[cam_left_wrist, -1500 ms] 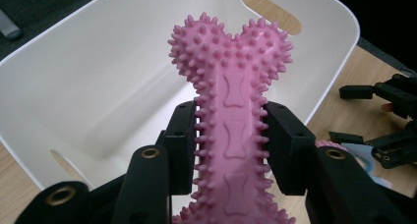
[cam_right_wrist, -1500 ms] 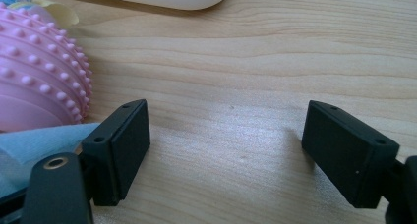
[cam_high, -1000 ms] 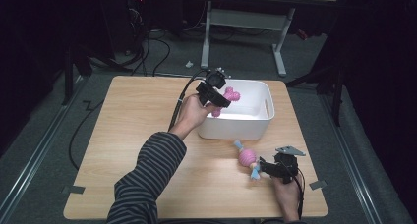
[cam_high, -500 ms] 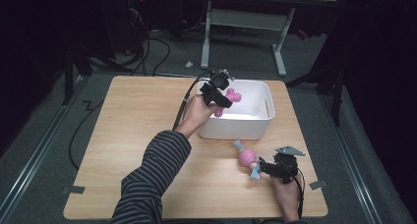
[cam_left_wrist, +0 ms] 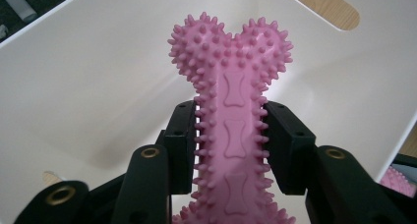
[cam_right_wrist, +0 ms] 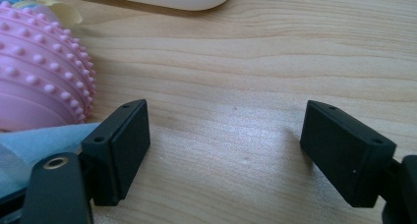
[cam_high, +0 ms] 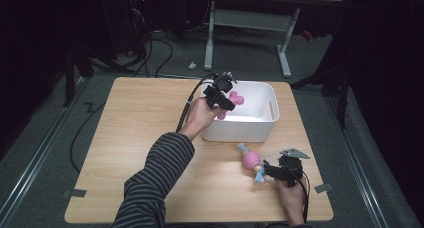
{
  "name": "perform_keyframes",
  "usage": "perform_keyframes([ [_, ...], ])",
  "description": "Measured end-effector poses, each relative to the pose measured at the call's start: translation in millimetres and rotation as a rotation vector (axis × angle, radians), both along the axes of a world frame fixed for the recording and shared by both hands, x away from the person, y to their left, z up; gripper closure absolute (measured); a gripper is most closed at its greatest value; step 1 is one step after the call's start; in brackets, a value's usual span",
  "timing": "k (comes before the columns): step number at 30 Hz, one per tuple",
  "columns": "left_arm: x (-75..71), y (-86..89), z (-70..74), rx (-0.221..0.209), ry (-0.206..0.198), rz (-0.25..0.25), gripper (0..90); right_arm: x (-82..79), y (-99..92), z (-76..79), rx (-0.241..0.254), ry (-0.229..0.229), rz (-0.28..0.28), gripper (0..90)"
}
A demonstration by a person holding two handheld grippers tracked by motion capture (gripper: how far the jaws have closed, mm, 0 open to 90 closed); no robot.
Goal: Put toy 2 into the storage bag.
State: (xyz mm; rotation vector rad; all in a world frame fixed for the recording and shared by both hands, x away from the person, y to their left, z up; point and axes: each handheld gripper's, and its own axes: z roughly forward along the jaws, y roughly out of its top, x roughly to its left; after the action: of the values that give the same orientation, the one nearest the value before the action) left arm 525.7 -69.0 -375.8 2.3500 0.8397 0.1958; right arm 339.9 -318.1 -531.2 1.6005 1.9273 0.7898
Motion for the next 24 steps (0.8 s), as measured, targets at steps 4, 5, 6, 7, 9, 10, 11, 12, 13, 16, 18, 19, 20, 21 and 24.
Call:
perform_keyframes([
  [4,-1.4,-0.5,-3.5,0.014,-0.004,-0.002,58.6,0.0,0.1,0.0,0.001,0.000,-0.001,19.0],
  [5,-1.4,-0.6,-4.3,0.019,-0.007,-0.002,58.6,0.0,0.1,0.0,0.001,0.000,-0.001,19.0],
  [6,-0.9,-0.5,-5.2,0.017,-0.004,-0.002,58.6,0.0,0.0,0.0,-0.001,0.000,0.000,19.0],
  [7,-0.2,0.0,-5.8,0.014,0.000,-0.005,58.6,0.0,0.0,0.0,0.000,0.000,0.000,19.0],
  [9,0.4,-0.4,-7.0,0.016,0.001,-0.004,58.6,0.0,0.0,0.0,0.000,0.000,0.000,19.0],
  [10,0.5,-0.7,-7.3,0.020,0.000,-0.006,58.6,0.0,0.0,0.0,0.000,0.000,0.000,19.0],
  [11,0.1,-1.2,-8.1,0.019,0.001,-0.006,58.6,0.0,0.0,0.0,0.000,0.000,0.000,19.0],
  [12,-0.4,-1.5,-8.6,0.020,0.001,-0.007,58.6,0.0,0.0,0.0,0.000,0.000,0.000,19.0],
  [13,-1.1,-1.8,-9.3,0.023,0.001,-0.009,58.6,0.0,0.0,0.0,0.000,0.000,0.000,19.0],
  [16,-1.9,-2.6,-10.6,0.033,-0.004,-0.009,58.5,-0.1,0.0,0.0,0.000,0.001,-0.001,19.0],
  [18,-1.9,-2.8,-10.7,0.033,-0.005,-0.009,58.4,0.0,-0.1,0.0,-0.001,0.000,0.000,19.0],
  [19,-1.8,-3.0,-10.9,0.035,-0.003,-0.010,58.4,0.0,-0.1,0.0,-0.001,0.000,0.000,19.0],
  [20,-1.7,-3.4,-11.2,0.039,-0.003,-0.009,58.4,0.0,-0.1,0.0,0.000,0.000,0.001,19.0],
  [21,-1.7,-4.0,-12.1,0.042,-0.002,-0.006,58.3,0.0,-0.1,0.0,-0.001,0.000,0.001,19.1],
  [24,-1.9,-4.3,-12.9,0.046,0.001,-0.006,58.3,0.0,-0.1,0.0,-0.001,0.000,0.001,19.0],
])
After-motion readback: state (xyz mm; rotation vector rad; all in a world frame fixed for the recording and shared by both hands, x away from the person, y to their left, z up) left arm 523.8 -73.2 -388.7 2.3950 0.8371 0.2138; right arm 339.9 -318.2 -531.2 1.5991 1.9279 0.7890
